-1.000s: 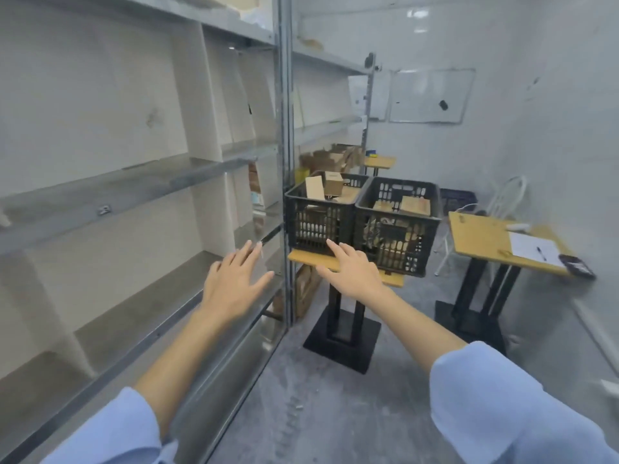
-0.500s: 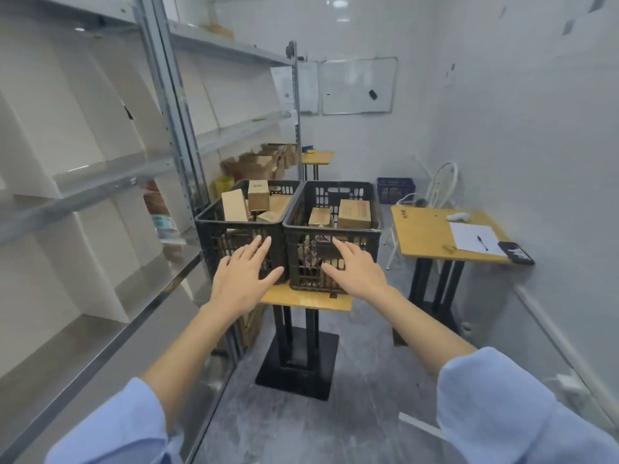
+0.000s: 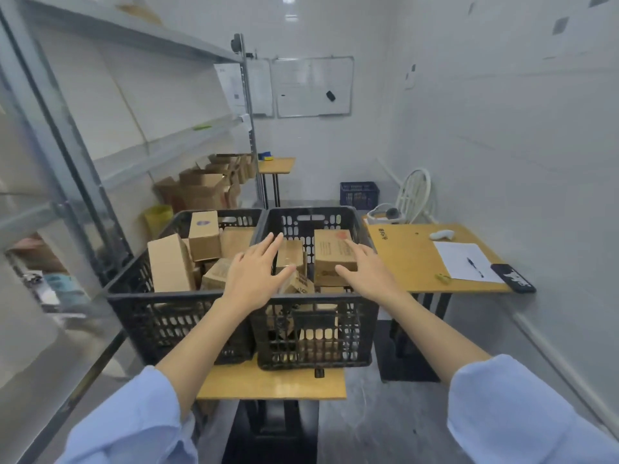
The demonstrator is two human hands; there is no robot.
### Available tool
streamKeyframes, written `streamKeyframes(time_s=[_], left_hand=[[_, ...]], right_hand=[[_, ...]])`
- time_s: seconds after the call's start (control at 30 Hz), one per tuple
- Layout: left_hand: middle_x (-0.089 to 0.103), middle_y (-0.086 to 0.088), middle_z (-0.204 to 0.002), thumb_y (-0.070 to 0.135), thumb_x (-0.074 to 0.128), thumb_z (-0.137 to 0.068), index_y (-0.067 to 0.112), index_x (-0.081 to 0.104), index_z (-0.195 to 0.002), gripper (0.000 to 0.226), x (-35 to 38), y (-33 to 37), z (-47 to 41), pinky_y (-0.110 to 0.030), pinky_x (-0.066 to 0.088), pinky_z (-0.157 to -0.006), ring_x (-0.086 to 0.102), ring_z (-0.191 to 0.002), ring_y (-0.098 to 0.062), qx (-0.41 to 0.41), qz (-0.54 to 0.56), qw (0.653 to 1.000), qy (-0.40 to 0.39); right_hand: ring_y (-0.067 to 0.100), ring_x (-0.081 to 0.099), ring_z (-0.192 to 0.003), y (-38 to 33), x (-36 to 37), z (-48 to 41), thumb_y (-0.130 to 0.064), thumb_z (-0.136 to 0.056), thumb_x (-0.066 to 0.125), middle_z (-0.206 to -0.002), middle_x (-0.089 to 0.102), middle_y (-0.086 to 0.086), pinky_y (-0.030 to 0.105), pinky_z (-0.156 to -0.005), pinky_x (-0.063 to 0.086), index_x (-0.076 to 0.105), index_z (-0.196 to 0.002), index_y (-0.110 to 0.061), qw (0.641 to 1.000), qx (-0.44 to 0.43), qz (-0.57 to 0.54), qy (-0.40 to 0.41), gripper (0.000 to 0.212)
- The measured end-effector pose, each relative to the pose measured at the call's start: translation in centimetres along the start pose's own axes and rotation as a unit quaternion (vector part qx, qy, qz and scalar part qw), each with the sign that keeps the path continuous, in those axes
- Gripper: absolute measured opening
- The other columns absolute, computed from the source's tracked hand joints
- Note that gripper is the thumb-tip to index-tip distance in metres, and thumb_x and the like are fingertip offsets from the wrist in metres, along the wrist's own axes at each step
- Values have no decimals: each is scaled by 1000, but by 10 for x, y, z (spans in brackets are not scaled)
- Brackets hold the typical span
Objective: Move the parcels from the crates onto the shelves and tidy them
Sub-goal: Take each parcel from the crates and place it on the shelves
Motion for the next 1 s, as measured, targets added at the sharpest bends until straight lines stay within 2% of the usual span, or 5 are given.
streamKeyframes(time_s=[0.27, 0.5, 0.77, 0.9, 1.0], left_hand=[[16, 7, -163, 61, 39, -96, 33, 12, -156, 72, 80, -11, -108, -42, 19, -118, 23, -147, -15, 12, 29, 999, -32], [16, 8, -163, 62, 41, -95, 34, 11, -156, 74, 127, -16, -173, -42, 17, -118, 22, -147, -15, -1, 39, 998, -49], [16, 6, -163, 65, 40, -93, 32, 9, -156, 77, 182, -29, -225, -40, 20, -118, 24, -146, -15, 7, 23, 996, -86], [14, 8, -163, 65, 42, -92, 32, 9, -156, 80, 216, -30, -243, -39, 21, -117, 24, -147, -15, 24, 34, 992, -120], [15, 8, -163, 65, 46, -91, 32, 10, -156, 82, 238, -28, -252, -40, 21, -117, 26, -146, -15, 32, 58, 988, -137]], right_hand=[[26, 33, -140, 50, 39, -99, -43, -92, 58, -158, 26, 4, 50, -110, 39, 16, -155, -31, 997, 49, -45, -34, 76], [29, 37, -137, 71, 68, -177, -37, -91, 61, -158, 26, 4, 52, -108, 40, 14, -155, -31, 993, 53, -83, -62, 80], [28, 36, -139, 97, 98, -226, -35, -91, 62, -158, 27, 4, 51, -109, 40, 16, -156, -31, 990, 87, -99, -59, 80], [27, 38, -137, 110, 112, -235, -34, -93, 60, -153, 34, 6, 48, -110, 40, 24, -153, -27, 986, 113, -104, -57, 70], [25, 36, -139, 119, 122, -240, -33, -92, 63, -153, 33, 5, 50, -110, 39, 25, -152, -30, 984, 127, -115, -53, 72]])
Point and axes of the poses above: each hand's wrist, its own z-axis away from the middle knuckle, its own x-axis out of the palm, y = z × x, the point moved 3 cm from there along -z, towards the middle knuckle
